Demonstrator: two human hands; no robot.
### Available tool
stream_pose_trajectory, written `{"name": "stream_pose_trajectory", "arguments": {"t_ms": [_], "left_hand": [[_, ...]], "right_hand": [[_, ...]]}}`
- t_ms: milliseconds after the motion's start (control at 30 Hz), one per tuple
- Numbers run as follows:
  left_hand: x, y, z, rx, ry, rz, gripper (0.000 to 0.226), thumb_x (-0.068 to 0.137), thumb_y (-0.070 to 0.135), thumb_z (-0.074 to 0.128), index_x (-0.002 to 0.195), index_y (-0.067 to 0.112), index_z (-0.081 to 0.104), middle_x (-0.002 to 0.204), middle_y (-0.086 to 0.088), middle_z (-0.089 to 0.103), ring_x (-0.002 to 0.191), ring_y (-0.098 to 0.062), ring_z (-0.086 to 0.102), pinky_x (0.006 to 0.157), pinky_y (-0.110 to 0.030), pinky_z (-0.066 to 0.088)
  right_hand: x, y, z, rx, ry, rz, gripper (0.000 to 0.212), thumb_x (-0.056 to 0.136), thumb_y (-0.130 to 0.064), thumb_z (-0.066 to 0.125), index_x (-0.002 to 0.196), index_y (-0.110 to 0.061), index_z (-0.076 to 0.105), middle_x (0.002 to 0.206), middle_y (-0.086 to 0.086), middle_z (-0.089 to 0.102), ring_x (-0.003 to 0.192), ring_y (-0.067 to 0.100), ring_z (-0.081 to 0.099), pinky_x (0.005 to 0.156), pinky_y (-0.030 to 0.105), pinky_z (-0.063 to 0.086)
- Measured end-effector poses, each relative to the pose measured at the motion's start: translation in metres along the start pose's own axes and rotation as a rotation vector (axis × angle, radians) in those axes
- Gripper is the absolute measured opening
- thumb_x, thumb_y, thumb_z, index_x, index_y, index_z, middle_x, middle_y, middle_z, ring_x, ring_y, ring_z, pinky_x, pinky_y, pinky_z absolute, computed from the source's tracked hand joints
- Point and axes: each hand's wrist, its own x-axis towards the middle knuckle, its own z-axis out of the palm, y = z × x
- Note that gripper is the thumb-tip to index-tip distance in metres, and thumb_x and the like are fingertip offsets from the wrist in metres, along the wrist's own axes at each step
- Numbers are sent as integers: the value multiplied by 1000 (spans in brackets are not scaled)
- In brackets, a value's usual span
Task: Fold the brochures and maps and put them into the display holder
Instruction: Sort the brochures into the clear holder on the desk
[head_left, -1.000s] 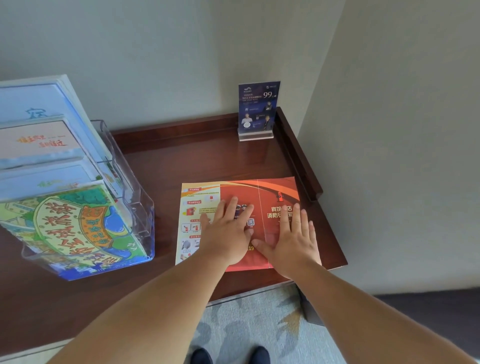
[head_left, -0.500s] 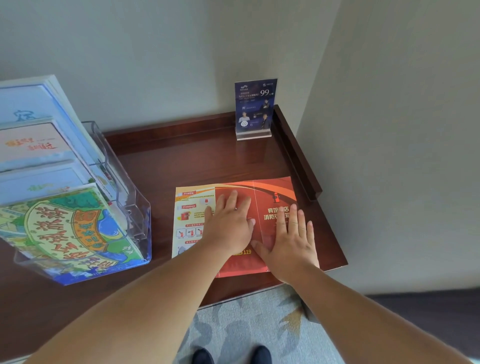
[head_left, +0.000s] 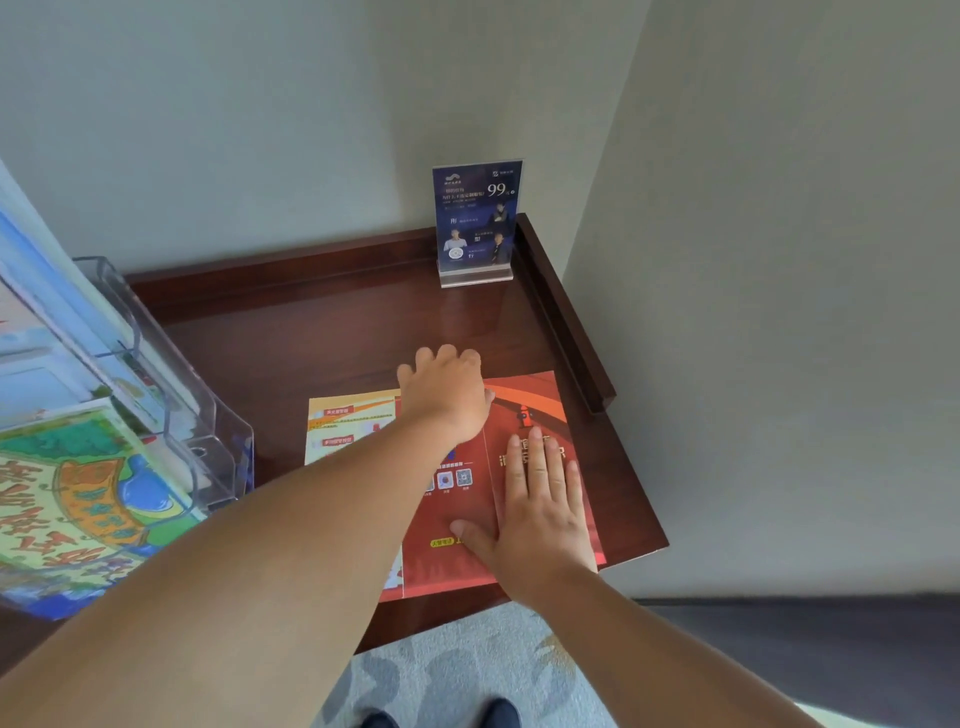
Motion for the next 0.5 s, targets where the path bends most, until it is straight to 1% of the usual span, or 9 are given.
{"name": "stream_pose_trajectory", "arguments": {"t_ms": [133,233,267,333,400,467,500], "left_hand": [[16,11,-5,-17,-90,-88,42,96,49,51,122,17,58,130,-9,52,123,-32,42,98,-47,34],[19,17,-9,-74,-143,-104,39,97,49,48,115,18,65,127,-8,54,123,-32,41,98,-47,32],[19,18,-11,-122,-142,-101,36,98,47,47,110,18,65,122,-7,58,122,-32,43,97,-48,32],[19,18,-20,-262,-134,-101,28,98,42,46,96,20,64,103,-3,64,113,-31,53,95,-47,32],[20,13,-32,-416,-122,-109,25,97,39,49,80,23,58,84,3,61,101,-29,60,95,-45,39],[21,7,-46,-526,-112,-106,26,96,36,53,72,24,54,76,5,58,94,-29,62,95,-48,46],[21,4,-53,-556,-103,-99,25,96,33,55,73,24,57,75,5,59,92,-29,63,93,-48,48]], "right_hand": [[-1,0,0,13,3,-5,105,76,-86,10,144,-17,-31,157,8,-30,144,25,-30,118,44,-18],[-2,1,-1,30,7,-10,106,77,-86,11,147,-16,-29,157,8,-31,144,24,-31,118,43,-18],[-2,2,-2,43,14,-8,107,78,-85,14,148,-16,-28,158,7,-30,144,23,-31,118,43,-17],[-3,4,-6,85,49,7,108,80,-84,20,148,-15,-27,159,7,-28,143,22,-32,118,41,-17],[-3,6,-12,105,91,32,109,79,-84,22,147,-16,-28,160,7,-26,144,21,-31,119,42,-16],[-2,7,-21,83,125,55,110,76,-87,17,148,-17,-28,160,7,-25,145,22,-29,119,45,-14],[-2,7,-26,76,147,65,110,75,-87,15,149,-17,-26,160,7,-25,146,23,-27,119,47,-14]]}}
